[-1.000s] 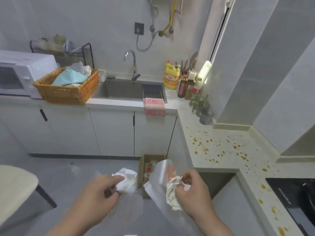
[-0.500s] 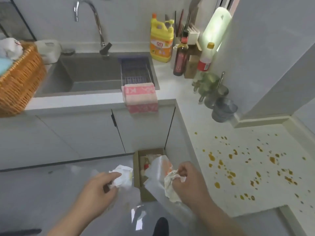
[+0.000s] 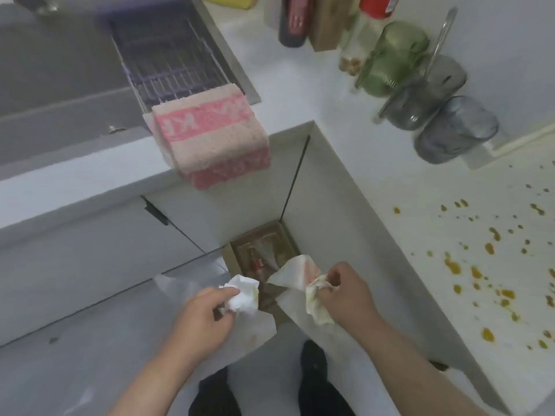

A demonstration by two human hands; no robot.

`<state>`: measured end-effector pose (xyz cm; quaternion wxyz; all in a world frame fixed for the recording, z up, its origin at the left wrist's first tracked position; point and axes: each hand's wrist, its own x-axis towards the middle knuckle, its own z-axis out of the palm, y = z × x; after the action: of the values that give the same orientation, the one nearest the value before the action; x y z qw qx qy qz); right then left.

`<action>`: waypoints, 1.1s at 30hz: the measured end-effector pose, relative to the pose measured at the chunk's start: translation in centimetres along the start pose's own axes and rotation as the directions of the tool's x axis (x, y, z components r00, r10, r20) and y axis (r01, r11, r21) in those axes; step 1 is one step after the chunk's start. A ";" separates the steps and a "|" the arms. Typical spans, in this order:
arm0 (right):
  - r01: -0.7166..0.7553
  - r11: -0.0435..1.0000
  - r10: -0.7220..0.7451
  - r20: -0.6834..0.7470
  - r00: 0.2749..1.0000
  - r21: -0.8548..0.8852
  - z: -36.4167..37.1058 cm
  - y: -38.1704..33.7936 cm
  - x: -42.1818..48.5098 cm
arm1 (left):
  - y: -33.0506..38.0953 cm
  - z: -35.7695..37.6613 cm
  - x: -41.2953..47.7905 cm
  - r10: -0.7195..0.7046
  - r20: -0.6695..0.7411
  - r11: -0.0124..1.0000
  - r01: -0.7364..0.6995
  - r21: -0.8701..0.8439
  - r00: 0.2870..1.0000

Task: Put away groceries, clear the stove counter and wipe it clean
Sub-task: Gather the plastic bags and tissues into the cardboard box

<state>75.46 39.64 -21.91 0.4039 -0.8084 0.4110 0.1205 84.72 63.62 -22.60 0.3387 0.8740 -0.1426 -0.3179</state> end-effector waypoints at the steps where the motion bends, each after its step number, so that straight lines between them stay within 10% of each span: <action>1: -0.043 0.999 0.043 -0.009 0.999 0.004 1.2 0.6 1.0 | -1.5 0.4 1.4 0.002 0.032 1.000 -0.003 0.021 0.999; 13: -0.261 0.962 0.267 -0.078 0.961 0.079 17.7 13.9 16.2 | -17.0 13.9 18.9 0.107 0.201 0.972 -0.146 0.186 0.974; 21: -0.161 0.987 0.159 -0.082 0.984 -0.017 26.8 22.4 26.2 | -24.4 25.7 28.6 0.194 0.112 0.949 -0.216 0.232 0.975; 33: -0.007 1.000 0.009 -0.060 0.998 0.021 34.9 26.1 35.5 | -29.4 32.0 37.3 0.087 0.354 0.918 -0.213 0.335 0.931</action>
<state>82.78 36.97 -77.54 0.3993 -0.8057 0.4275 0.0933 93.10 51.74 -77.96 0.1640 0.8418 -0.3222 -0.4009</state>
